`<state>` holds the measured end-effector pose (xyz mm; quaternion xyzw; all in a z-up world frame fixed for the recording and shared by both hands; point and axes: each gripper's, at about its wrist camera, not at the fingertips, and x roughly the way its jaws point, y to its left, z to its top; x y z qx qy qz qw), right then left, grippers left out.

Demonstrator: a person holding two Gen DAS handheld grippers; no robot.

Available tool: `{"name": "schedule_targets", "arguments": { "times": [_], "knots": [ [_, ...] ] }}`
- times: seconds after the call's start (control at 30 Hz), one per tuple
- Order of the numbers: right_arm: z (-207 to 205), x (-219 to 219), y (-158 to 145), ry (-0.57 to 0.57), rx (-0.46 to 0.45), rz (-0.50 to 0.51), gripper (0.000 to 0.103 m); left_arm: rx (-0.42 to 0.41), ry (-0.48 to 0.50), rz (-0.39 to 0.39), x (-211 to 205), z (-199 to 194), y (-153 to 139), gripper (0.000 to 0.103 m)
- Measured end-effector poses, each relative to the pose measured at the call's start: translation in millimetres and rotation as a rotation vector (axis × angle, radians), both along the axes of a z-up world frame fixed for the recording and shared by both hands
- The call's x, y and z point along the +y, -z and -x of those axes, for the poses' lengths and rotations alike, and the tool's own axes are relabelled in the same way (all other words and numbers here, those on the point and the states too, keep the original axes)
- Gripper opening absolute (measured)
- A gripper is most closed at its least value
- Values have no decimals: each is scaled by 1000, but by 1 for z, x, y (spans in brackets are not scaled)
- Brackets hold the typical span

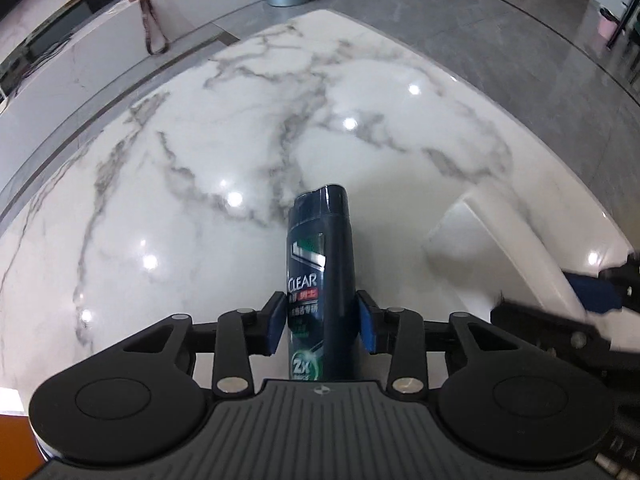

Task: Organize rigid objects
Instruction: 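Grasp the dark blue shampoo bottle with the left tool while the right holds the cylinder, then carry the shampoo bottle and white cylinder over the orange box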

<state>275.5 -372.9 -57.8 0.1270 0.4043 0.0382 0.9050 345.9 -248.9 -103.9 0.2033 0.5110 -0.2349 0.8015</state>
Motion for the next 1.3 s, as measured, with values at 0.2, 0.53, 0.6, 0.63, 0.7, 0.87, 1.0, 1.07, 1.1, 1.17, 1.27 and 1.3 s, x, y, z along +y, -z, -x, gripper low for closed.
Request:
{"name": "schedule_targets", "arguments": {
  "times": [0.2, 0.53, 0.6, 0.63, 0.7, 0.87, 1.0, 1.07, 1.1, 1.17, 1.27, 1.3],
  "knots": [
    [2, 0, 3, -7, -14, 3, 30, 3, -37, -7, 2, 7, -1, 40],
    [18, 11, -1, -12, 8, 87, 30, 21, -49, 21, 33, 53, -13, 39],
    [23, 14, -2, -21, 18, 96, 30, 31, -56, 26, 40, 64, -16, 39],
    [26, 16, -2, -25, 25, 99, 30, 33, -57, 30, 43, 69, -18, 39],
    [33, 19, -3, -20, 40, 94, 30, 35, -59, 50, 51, 80, -26, 39],
    [58, 33, -18, -32, 21, 106, 30, 24, -52, 109, 68, 106, -51, 39],
    [79, 48, -31, -96, 20, 53, 30, 18, -66, 171, 82, 125, -74, 38],
    [89, 57, -40, -124, 19, 39, 30, 12, -67, 200, 90, 134, -88, 38],
    [93, 60, -45, -132, 16, 34, 30, 4, -66, 211, 94, 139, -95, 38],
    [100, 67, -59, -156, 2, 20, 30, -13, -68, 234, 103, 147, -109, 37],
    [112, 78, -82, -184, -23, 3, 30, -46, -78, 270, 119, 158, -130, 37],
    [114, 82, -89, -191, -29, -5, 30, -57, -84, 278, 125, 160, -136, 37]
  ]
}}
